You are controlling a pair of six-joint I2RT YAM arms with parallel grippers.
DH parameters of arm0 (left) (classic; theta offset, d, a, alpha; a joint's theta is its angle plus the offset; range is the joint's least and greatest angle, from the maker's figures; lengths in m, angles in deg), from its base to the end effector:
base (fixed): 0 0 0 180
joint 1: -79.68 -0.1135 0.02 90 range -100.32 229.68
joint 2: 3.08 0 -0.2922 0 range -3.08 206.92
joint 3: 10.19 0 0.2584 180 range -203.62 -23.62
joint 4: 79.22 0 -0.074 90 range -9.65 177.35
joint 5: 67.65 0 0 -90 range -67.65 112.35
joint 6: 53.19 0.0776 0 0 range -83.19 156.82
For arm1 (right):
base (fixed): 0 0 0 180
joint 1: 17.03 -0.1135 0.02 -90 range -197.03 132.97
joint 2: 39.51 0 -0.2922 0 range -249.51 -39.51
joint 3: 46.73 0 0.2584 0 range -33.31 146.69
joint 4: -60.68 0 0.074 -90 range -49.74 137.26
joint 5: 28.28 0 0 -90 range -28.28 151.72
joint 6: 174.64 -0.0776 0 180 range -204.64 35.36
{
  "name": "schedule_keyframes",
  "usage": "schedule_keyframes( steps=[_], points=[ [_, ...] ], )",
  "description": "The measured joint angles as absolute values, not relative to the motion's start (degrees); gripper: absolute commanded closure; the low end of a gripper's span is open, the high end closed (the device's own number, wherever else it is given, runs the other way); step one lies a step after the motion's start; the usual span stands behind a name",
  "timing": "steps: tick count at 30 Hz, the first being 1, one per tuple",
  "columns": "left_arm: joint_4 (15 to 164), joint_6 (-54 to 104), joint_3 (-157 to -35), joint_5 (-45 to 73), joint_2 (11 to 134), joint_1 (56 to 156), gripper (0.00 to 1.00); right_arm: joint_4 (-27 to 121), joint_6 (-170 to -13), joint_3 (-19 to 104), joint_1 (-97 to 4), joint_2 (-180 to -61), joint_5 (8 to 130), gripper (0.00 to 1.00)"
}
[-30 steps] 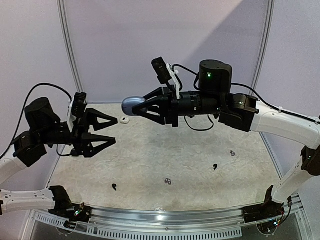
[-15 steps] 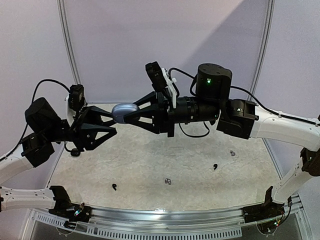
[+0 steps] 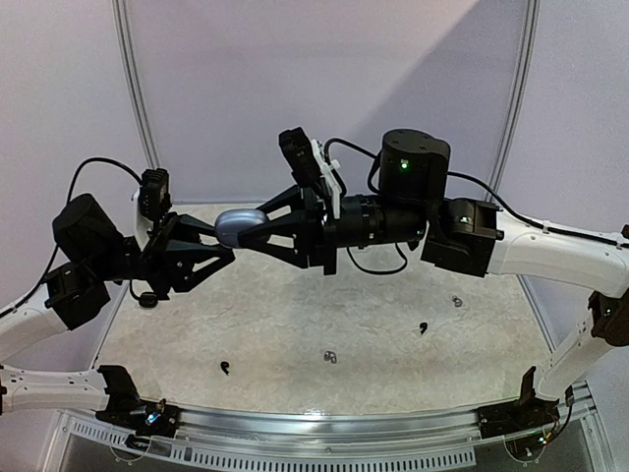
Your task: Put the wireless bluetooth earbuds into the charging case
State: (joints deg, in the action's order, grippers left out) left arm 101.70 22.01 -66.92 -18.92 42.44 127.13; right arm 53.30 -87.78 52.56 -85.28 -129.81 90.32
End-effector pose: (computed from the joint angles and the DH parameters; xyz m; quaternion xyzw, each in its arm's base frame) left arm 0.0963 -0.1806 0.4000 0.4284 0.4874 -0.5659 0.5087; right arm 0.1207 0.4028 0.4501 -0.5128 0.4741 0.5452 0.4638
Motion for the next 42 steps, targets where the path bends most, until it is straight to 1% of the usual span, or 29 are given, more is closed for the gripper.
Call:
schedule_keyframes(
  steps=[7, 13, 18, 22, 24, 27, 30, 33, 34, 35, 37, 39, 42],
  points=[
    [101.8, 22.2, -66.9, -18.5, 43.0, 127.5, 0.73, 53.3, -87.3, 52.6, -85.3, -129.9, 90.1, 1.0],
    [101.8, 22.6, -66.9, -18.4, 43.5, 128.0, 0.66, 53.1, -87.2, 52.6, -85.3, -129.9, 89.0, 1.0],
    [101.7, 23.1, -66.9, -18.4, 43.9, 128.3, 0.66, 52.8, -87.1, 52.6, -85.3, -130.0, 88.2, 1.0],
    [101.7, 23.3, -66.9, -18.4, 43.9, 128.4, 0.59, 52.8, -87.1, 52.6, -85.5, -130.0, 87.6, 1.0],
    [101.6, 23.3, -66.9, -18.4, 43.9, 128.5, 0.6, 52.6, -87.1, 52.6, -85.5, -130.0, 87.3, 1.0],
    [101.6, 23.3, -66.9, -18.1, 43.9, 128.6, 0.67, 52.5, -87.1, 52.6, -85.6, -130.0, 87.0, 1.0],
    [101.5, 23.2, -66.9, -17.5, 43.9, 128.6, 0.69, 52.4, -86.9, 52.6, -85.7, -130.0, 86.9, 1.0],
    [101.4, 23.3, -66.9, -17.2, 43.9, 128.6, 0.74, 52.4, -86.7, 52.6, -85.7, -130.0, 86.8, 1.0],
    [101.4, 23.1, -66.9, -17.1, 43.9, 128.6, 0.74, 52.3, -86.6, 52.6, -85.7, -130.0, 86.8, 1.0],
    [101.2, 23.3, -66.9, -16.9, 43.9, 128.6, 0.72, 52.2, -86.4, 52.6, -85.7, -130.0, 86.8, 1.0],
    [101.1, 23.3, -66.9, -16.8, 43.9, 128.6, 0.62, 51.8, -86.0, 52.7, -85.8, -130.0, 86.5, 1.0],
    [101.0, 23.4, -66.9, -16.9, 43.9, 128.6, 0.61, 51.3, -85.6, 52.8, -85.8, -130.0, 86.0, 1.0],
    [100.7, 23.4, -66.9, -16.9, 43.9, 128.7, 0.65, 50.7, -84.7, 52.8, -85.8, -130.0, 85.6, 1.0]
  ],
)
